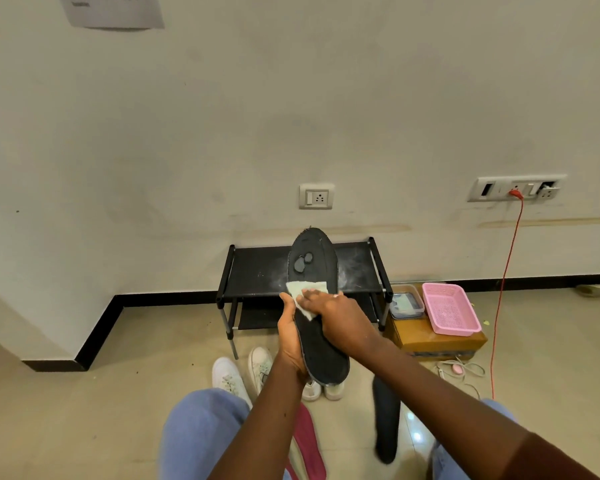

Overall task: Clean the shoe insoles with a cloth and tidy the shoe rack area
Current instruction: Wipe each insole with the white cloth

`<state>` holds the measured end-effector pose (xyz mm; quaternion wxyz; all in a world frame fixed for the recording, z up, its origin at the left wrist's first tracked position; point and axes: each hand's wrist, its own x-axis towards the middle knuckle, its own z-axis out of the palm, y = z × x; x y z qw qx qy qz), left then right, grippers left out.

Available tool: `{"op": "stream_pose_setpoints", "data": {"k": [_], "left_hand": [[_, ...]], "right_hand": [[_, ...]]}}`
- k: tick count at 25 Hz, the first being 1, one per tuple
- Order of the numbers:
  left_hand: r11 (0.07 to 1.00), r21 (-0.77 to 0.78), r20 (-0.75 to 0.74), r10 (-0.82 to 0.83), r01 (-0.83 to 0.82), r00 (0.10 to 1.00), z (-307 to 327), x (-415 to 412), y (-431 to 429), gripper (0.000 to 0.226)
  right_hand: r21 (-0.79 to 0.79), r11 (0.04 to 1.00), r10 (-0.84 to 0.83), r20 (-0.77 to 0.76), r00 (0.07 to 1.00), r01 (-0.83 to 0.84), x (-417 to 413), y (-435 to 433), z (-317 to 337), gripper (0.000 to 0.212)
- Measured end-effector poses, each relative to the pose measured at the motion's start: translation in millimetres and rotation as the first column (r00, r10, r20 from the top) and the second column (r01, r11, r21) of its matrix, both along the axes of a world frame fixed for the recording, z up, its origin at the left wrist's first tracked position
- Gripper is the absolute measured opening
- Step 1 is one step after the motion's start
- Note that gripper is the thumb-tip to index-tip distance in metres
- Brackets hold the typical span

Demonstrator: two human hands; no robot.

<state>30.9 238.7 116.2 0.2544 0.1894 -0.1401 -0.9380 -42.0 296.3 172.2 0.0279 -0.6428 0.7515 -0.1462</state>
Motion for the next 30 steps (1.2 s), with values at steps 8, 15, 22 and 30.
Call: {"op": "stream_pose_setpoints", "data": {"k": [8, 15, 22, 30], "left_hand": [[0.997, 0.057, -0.105, 0.063, -0.057, 0.992, 9.6, -7.5, -25.1, 0.079], [0.997, 0.046, -0.089, 0.061, -0.057, 0.994, 9.8, -3.9, -23.3, 0.085], [0.998, -0.07, 0.034, 0.011, -0.009, 0.999, 12.7, -1.3, -13.9, 0.08], [0.997, -0.053, -0.091, 0.049, -0.054, 0.995, 7.6, -3.9, -19.8, 0.08]], "right_hand": [[-0.27, 0.958, 0.115, 0.054, 0.992, -0.096, 25.3, 44.1, -32.7, 0.054], [-0.167, 0.981, 0.1, 0.015, 0.995, -0.096, 24.6, 47.6, -23.6, 0.054], [0.057, 0.995, -0.071, -0.129, 0.989, 0.079, 8.3, -2.8, 11.1, 0.053], [0.07, 0.997, 0.014, -0.02, 1.0, -0.012, 5.6, -0.4, -1.6, 0.057]]}}
